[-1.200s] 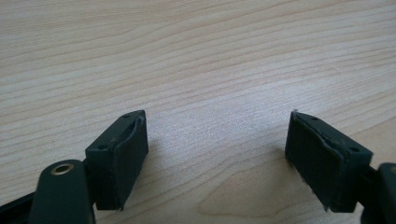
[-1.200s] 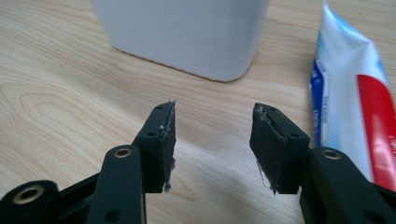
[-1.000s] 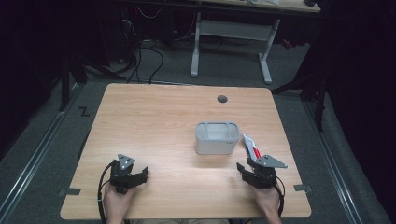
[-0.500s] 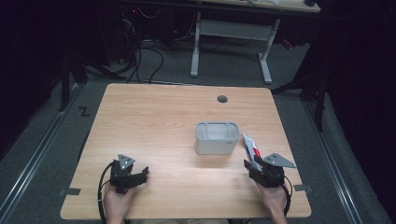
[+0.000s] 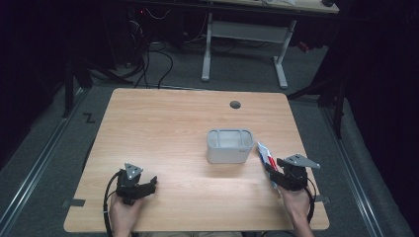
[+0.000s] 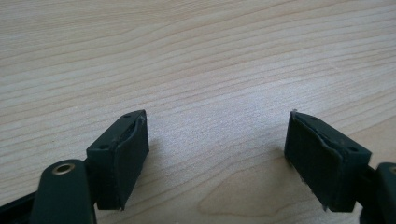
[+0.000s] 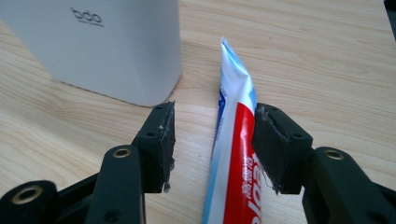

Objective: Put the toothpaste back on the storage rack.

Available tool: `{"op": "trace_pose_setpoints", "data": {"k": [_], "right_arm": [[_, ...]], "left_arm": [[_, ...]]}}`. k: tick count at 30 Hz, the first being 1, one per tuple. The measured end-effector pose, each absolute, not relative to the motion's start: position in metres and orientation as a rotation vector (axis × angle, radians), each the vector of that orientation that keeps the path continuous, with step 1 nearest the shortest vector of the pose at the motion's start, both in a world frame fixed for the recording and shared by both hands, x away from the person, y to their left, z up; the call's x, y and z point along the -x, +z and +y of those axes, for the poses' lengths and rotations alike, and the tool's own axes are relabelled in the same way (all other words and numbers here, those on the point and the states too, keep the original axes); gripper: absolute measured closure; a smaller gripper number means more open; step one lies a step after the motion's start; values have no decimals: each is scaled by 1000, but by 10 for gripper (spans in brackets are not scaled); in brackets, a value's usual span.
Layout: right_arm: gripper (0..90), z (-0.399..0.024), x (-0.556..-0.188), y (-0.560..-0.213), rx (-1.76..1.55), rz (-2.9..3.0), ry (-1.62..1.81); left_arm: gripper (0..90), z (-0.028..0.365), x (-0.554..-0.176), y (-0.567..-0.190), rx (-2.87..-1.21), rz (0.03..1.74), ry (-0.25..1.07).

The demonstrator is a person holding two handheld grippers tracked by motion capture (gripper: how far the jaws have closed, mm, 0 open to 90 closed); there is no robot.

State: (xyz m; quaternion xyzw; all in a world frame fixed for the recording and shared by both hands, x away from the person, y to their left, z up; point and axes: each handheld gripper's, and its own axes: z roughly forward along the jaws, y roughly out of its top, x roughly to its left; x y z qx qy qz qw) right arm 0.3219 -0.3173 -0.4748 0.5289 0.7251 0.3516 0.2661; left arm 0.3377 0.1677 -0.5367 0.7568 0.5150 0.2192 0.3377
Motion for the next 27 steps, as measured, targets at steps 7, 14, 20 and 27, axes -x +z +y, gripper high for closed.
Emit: {"op": "trace_pose_setpoints", "data": {"k": [7,14,20,27], "right_arm": [[460,-320,-330,-474,-1464,1963,909],[465,-325,-345,-476,-1496,1992,852],[491,-327,-354,-482,-1508,2014,799],[463,-331,-363,-489,-1559,2033,766]], "left_arm": [[224,168,-338,-537,-1972,1342,572],[224,168,-338,-537,-1972,1342,571],[223,168,-338,-537,-1972,1342,571],[223,168,-338,-537,-1969,1342,566]]}}
